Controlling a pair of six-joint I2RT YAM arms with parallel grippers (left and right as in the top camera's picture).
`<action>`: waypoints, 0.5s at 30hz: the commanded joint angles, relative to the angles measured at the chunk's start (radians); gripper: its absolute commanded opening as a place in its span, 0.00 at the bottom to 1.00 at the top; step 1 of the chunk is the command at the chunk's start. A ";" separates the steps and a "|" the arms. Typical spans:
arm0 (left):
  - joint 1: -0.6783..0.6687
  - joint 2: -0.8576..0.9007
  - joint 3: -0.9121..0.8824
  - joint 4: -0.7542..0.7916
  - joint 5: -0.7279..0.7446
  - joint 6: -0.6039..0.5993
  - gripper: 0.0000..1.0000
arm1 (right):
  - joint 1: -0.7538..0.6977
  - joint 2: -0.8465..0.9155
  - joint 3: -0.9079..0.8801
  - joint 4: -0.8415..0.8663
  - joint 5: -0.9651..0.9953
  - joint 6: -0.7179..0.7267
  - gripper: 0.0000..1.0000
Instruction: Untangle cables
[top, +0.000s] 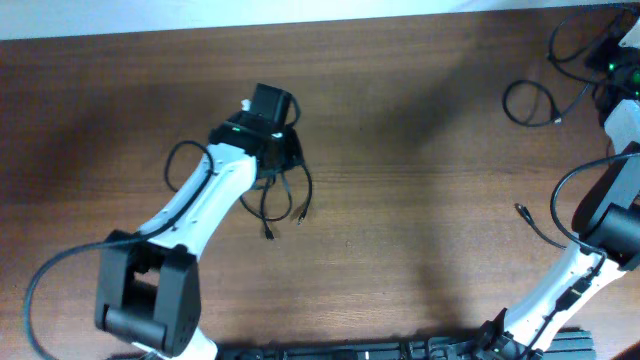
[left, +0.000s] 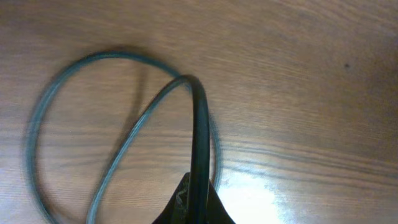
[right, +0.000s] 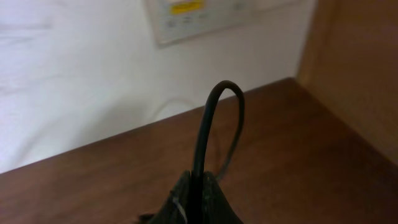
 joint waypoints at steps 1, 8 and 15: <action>-0.046 0.054 0.008 0.029 0.011 0.016 0.00 | 0.006 0.079 0.029 -0.079 0.042 0.011 0.04; -0.050 0.054 0.008 0.087 0.095 0.016 0.00 | 0.003 -0.146 0.283 -0.788 0.031 0.121 0.99; -0.051 0.051 0.010 0.175 0.225 0.016 0.99 | 0.258 -0.492 0.317 -1.393 -0.080 0.120 0.99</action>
